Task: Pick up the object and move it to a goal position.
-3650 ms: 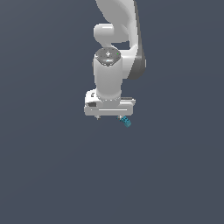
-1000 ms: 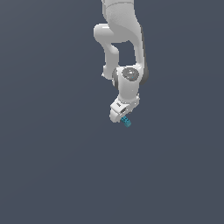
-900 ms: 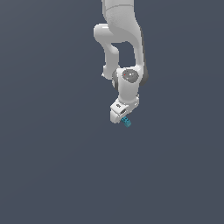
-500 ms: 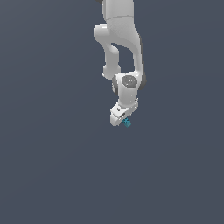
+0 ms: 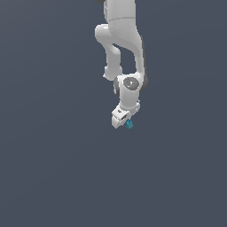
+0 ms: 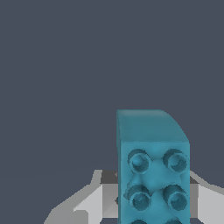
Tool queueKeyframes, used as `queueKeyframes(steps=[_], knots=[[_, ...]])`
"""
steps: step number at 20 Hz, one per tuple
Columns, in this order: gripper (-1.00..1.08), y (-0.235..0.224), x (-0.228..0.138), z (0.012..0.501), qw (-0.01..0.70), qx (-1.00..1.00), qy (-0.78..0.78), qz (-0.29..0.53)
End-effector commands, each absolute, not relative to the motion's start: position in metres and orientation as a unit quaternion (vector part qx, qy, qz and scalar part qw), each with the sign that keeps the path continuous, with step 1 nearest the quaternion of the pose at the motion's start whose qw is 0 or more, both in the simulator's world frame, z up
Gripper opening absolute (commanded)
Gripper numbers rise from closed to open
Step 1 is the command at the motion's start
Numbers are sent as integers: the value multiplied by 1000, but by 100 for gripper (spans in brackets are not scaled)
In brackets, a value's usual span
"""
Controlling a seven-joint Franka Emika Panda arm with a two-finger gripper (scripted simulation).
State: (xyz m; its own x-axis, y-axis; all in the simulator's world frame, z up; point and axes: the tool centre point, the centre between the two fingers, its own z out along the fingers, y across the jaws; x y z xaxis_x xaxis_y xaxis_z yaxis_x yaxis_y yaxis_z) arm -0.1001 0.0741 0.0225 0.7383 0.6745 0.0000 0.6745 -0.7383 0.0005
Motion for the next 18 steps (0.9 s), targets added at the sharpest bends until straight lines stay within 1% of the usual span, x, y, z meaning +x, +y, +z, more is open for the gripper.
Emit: queueKeyframes(steps=[1, 10, 18], knots=[[-100, 75, -100, 22, 0, 932, 362, 0], [-100, 71, -100, 34, 0, 932, 362, 0], [-100, 60, -100, 77, 1, 932, 362, 0]])
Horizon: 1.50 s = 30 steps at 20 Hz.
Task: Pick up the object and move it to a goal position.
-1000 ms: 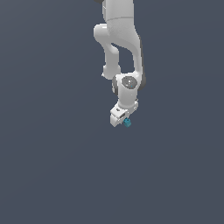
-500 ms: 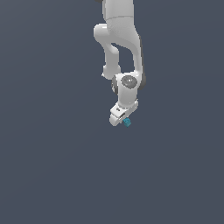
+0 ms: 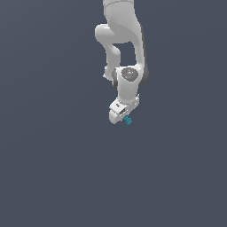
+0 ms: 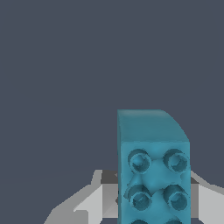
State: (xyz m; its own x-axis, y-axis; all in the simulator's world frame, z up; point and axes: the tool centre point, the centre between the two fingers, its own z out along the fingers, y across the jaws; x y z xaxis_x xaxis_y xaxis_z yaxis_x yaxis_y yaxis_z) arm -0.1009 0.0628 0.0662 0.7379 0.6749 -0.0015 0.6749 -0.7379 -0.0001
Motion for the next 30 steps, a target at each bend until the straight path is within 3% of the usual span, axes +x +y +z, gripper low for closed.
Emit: queueKeyframes(steps=[1, 30], knots=[[-100, 58, -101, 84, 0, 932, 362, 0], [-100, -13, -97, 374, -1, 932, 363, 1]])
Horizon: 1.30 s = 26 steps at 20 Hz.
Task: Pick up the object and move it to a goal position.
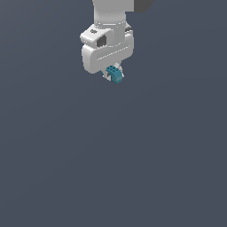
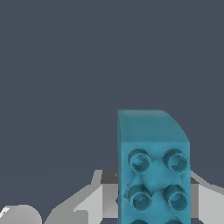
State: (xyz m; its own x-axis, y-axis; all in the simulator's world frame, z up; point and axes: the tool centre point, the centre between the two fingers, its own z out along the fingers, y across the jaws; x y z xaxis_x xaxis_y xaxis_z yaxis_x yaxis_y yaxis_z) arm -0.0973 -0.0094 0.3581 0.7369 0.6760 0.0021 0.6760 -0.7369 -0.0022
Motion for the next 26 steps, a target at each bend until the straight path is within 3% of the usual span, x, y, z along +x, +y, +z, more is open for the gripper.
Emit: queueKeyframes(steps=[1, 13, 26], knots=[[-100, -16, -97, 384, 1, -932, -363, 0], [-100, -37, -91, 466, 0, -932, -362, 0], [-100, -41, -88, 482, 0, -932, -362, 0]])
